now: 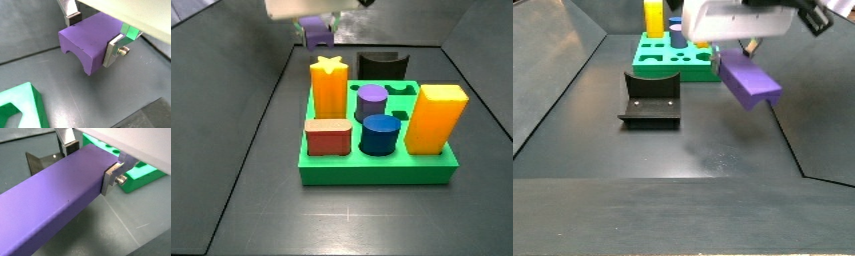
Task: Pick up the arch object. Move up. Place the arch object on the fixture. Regrasp the arch object. Rotate the arch object. Move to above the board. Insert the arch object.
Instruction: Place the arch object on the fixture.
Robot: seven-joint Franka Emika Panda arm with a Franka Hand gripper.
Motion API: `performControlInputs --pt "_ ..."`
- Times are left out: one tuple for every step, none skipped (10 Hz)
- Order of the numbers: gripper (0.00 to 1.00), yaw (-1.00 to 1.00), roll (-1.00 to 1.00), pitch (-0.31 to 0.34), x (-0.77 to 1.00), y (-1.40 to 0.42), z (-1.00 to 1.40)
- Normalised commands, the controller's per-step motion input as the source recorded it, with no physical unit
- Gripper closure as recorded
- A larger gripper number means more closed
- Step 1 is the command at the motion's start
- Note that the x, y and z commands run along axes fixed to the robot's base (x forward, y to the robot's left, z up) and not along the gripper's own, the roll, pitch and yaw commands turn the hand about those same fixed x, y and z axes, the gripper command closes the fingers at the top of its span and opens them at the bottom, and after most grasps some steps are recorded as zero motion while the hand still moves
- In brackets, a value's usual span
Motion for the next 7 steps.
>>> performControlInputs --pt "1.00 -0.02 0.05 0.030 -0.02 0.01 1.00" --pt "1.00 -0.02 0.06 0.035 -0.02 0.02 1.00" --pt "1.00 -0.01 0.07 0.040 -0.03 0.02 1.00" --pt "1.00 -0.01 0.07 0.045 -0.02 0.02 0.80" --pt "1.00 0.00 0.08 0.053 -0.01 0.02 0.64" --pt "1.00 0.00 0.09 0.065 0.00 0.02 0.44" --pt "1.00 0.01 0.09 0.073 0.00 0.02 0.28"
